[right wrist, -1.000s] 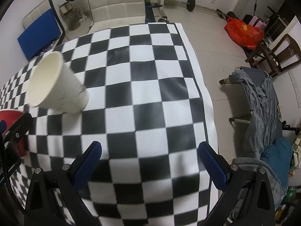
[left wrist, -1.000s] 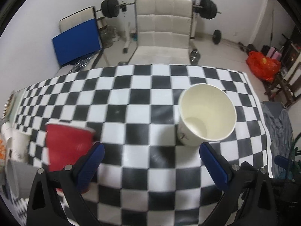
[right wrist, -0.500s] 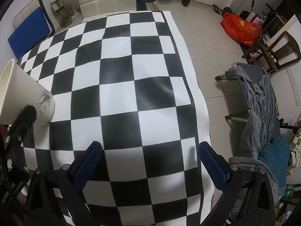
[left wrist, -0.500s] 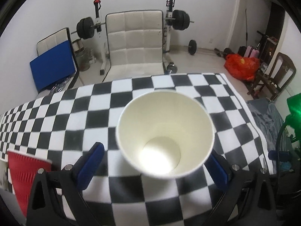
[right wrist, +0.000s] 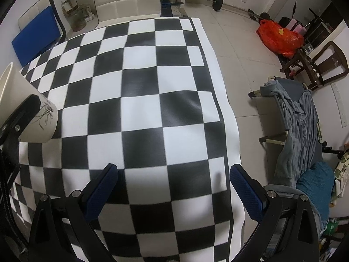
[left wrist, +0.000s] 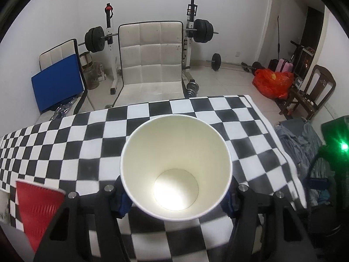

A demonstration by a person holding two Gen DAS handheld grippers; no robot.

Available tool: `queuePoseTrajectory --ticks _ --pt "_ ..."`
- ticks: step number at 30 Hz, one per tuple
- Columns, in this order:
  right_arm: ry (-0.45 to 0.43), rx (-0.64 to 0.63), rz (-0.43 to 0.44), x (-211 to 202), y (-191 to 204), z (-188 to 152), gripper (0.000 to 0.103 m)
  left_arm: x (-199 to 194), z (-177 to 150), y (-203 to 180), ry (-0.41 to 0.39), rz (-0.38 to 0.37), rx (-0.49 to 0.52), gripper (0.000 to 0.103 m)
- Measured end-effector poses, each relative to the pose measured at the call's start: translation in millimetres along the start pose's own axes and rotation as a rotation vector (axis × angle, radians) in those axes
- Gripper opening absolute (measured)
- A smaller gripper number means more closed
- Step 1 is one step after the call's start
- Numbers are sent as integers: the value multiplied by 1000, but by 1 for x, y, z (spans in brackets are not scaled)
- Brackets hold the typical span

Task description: Flip cup upright

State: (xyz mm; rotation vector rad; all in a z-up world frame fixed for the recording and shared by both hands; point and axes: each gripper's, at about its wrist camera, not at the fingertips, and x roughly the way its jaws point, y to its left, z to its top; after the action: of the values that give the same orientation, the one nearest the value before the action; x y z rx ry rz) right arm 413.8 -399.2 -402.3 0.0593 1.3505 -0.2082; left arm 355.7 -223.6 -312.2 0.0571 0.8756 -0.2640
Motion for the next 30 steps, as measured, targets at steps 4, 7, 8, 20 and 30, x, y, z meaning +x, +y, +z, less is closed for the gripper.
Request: queuePoseTrajectory --ticks 4,7,8,20,30 --pt "-3 -11 4 -15 10 -15 103 -22 -4 1 12 0 3 59" --pt "0 -14 15 -29 16 -30 103 -45 -9 4 16 3 9 59" --pt "0 -16 16 -34 18 -36 103 -54 -11 6 23 -1 5 59" --pt "34 -16 28 -111 59 -154 103 -149 -87 33 247 10 27 59" --pt "135 9 48 -138 107 -279 103 -186 -168 57 465 -19 11 59"
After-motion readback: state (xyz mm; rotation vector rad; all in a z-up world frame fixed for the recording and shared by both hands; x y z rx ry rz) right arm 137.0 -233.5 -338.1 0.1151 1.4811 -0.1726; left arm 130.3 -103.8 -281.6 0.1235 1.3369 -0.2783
